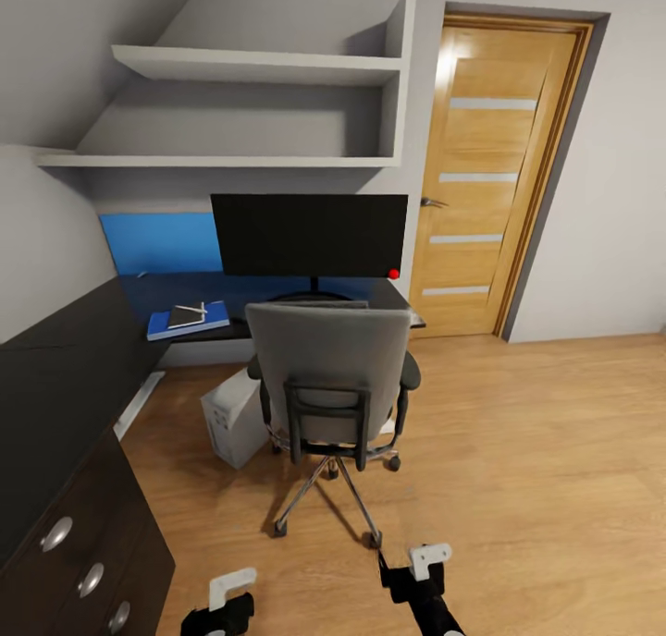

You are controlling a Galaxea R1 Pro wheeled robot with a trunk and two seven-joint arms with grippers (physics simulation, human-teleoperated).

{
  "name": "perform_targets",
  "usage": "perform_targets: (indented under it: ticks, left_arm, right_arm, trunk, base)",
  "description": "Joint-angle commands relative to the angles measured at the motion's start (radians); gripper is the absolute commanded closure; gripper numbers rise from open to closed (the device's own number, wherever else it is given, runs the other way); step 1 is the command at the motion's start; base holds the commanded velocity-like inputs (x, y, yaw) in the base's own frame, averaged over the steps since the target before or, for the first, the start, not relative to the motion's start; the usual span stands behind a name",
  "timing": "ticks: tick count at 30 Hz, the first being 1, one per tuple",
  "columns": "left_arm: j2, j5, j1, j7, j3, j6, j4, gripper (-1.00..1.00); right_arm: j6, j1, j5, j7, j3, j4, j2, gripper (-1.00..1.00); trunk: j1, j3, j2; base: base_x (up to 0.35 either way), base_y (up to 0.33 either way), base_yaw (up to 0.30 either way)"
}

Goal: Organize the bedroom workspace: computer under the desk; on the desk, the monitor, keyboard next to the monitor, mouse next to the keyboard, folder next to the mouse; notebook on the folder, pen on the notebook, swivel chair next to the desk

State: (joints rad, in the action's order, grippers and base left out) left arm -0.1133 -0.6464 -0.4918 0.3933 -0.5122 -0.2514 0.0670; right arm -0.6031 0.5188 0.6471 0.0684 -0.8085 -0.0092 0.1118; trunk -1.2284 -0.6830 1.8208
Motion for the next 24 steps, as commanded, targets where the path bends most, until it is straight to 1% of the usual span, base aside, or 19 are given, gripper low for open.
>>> perform_targets:
  ticks: [1, 2, 3, 4, 9, 15, 24]
  left_arm:
    - [0.000, -0.008, 0.000, -0.009, -0.009, -0.003, -0.010, -1.00]
    - [0.001, -0.009, 0.003, -0.034, -0.008, -0.005, -0.022, -1.00]
    - [0.001, -0.010, 0.006, -0.045, -0.008, -0.006, -0.027, -1.00]
    - [0.021, -0.013, 0.102, -0.101, -0.005, -0.094, -0.045, -1.00]
    - [0.025, -0.011, 0.106, -0.102, -0.006, -0.095, -0.045, -1.00]
    - [0.016, -0.009, 0.107, -0.102, -0.010, -0.092, -0.046, -1.00]
    - [0.015, -0.009, 0.108, -0.103, -0.009, -0.091, -0.046, -1.00]
  right_arm:
    - [-0.012, -0.005, 0.013, 0.007, -0.009, 0.002, 0.000, -1.00]
    - [-0.036, -0.018, 0.033, 0.007, -0.008, 0.005, 0.000, -1.00]
    - [-0.048, -0.024, 0.041, 0.007, -0.008, 0.007, 0.000, -1.00]
    - [-0.120, -0.089, 0.075, 0.011, -0.009, 0.023, -0.045, -1.00]
    - [-0.121, -0.092, 0.076, 0.011, -0.009, 0.026, -0.048, -1.00]
    - [-0.118, -0.092, 0.078, 0.011, -0.008, 0.027, -0.049, -1.00]
    - [-0.118, -0.092, 0.078, 0.011, -0.007, 0.028, -0.051, -1.00]
  trunk:
    - [0.004, 0.002, -0.007]
    - [0.008, 0.005, -0.014]
    - [0.012, 0.009, -0.021]
    - [0.016, 0.012, -0.028]
    - [0.035, 0.027, -0.063]
    - [0.058, 0.046, -0.105]
    - [0.092, 0.074, -0.168]
  base:
    - [-0.008, 0.000, 0.000]
    - [-0.005, 0.000, 0.000]
    - [-0.004, 0.000, 0.000]
    - [0.000, 0.000, 0.000]
    - [0.000, 0.000, 0.000]
    - [0.000, 0.000, 0.000]
    - [0.000, 0.000, 0.000]
